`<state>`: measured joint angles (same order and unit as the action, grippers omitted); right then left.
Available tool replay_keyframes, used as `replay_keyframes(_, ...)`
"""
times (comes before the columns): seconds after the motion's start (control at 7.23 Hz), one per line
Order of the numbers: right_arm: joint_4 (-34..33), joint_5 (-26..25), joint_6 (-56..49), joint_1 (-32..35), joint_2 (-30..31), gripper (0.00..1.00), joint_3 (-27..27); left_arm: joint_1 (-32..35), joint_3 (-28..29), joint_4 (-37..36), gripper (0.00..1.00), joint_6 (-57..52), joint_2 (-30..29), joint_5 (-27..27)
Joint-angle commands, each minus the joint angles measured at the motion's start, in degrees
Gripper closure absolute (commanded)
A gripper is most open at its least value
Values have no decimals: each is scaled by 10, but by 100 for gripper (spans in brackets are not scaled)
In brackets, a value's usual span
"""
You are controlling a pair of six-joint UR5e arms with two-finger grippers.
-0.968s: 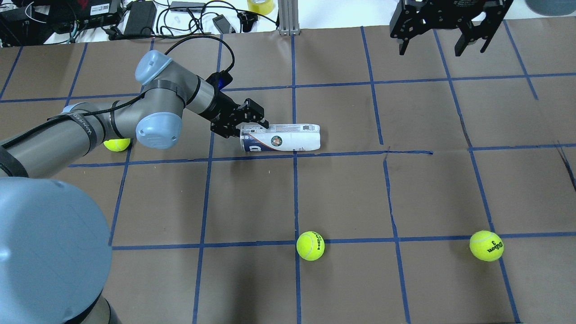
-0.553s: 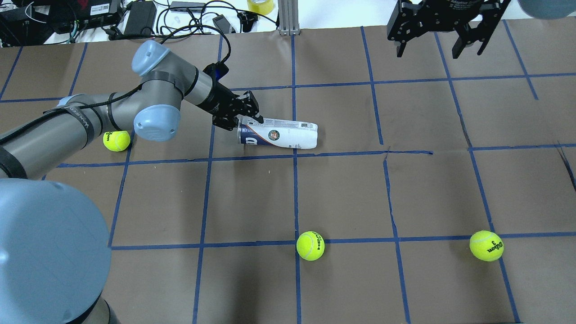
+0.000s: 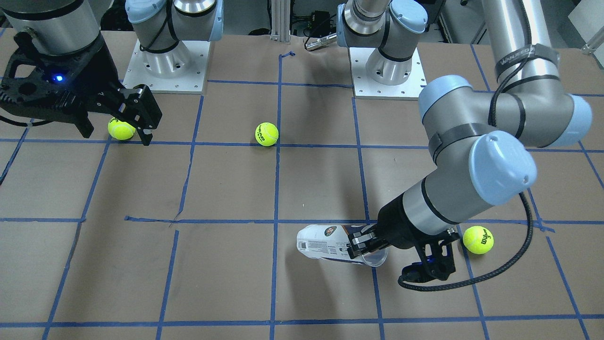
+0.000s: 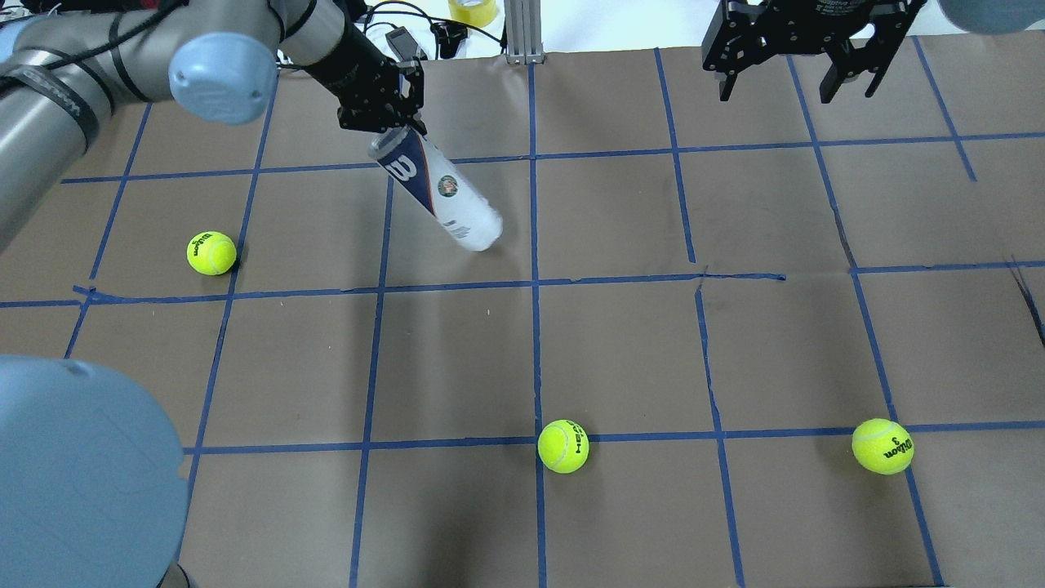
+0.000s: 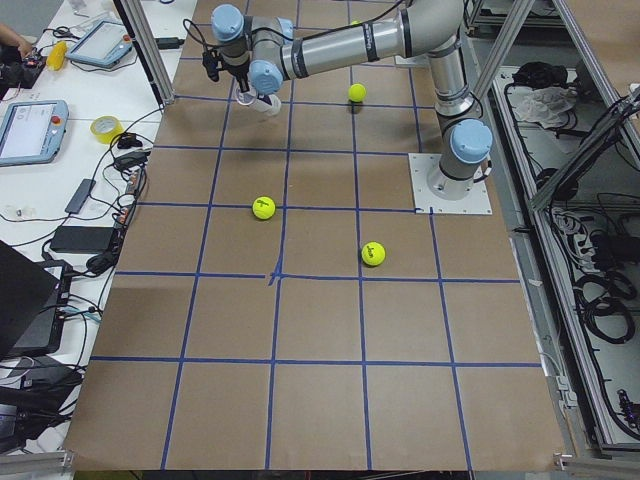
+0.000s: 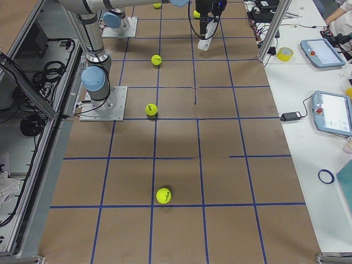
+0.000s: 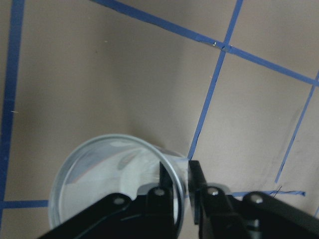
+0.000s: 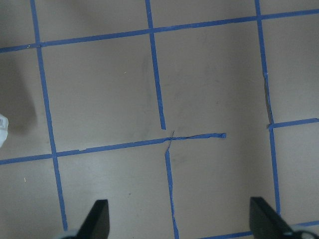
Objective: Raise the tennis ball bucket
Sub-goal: 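Lift the can's end with the left gripper, tilting it upright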
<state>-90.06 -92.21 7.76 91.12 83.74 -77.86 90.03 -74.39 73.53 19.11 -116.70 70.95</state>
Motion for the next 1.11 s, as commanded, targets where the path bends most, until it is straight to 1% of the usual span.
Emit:
replay_keyframes(0.0,-2,0,-1,-5,-1,0,1,54,49,-3,100,-17,7,173)
replay_keyframes(0.14,-1,0,-2,-4,0,0,-1,95,36,-65,100,-74,-2,266)
replay_keyframes(0.28,2,0,0,-4,0,0,-2,110,19,-116,100,-106,-6,279)
replay_keyframes(0.55,0,0,-7,-4,-1,0,-4,117,-56,-218,100,-112,-6,270)
replay_keyframes(0.69,8,-1,-6,-6,-1,0,-5,117,-69,-230,100,-114,-4,249)
replay_keyframes(0.83,7,0,-6,-5,-1,0,-5,118,-70,-228,100,-113,-6,242)
replay_keyframes(0.97,6,0,-6,-6,-1,0,-5,119,-70,-223,88,-110,-5,219)
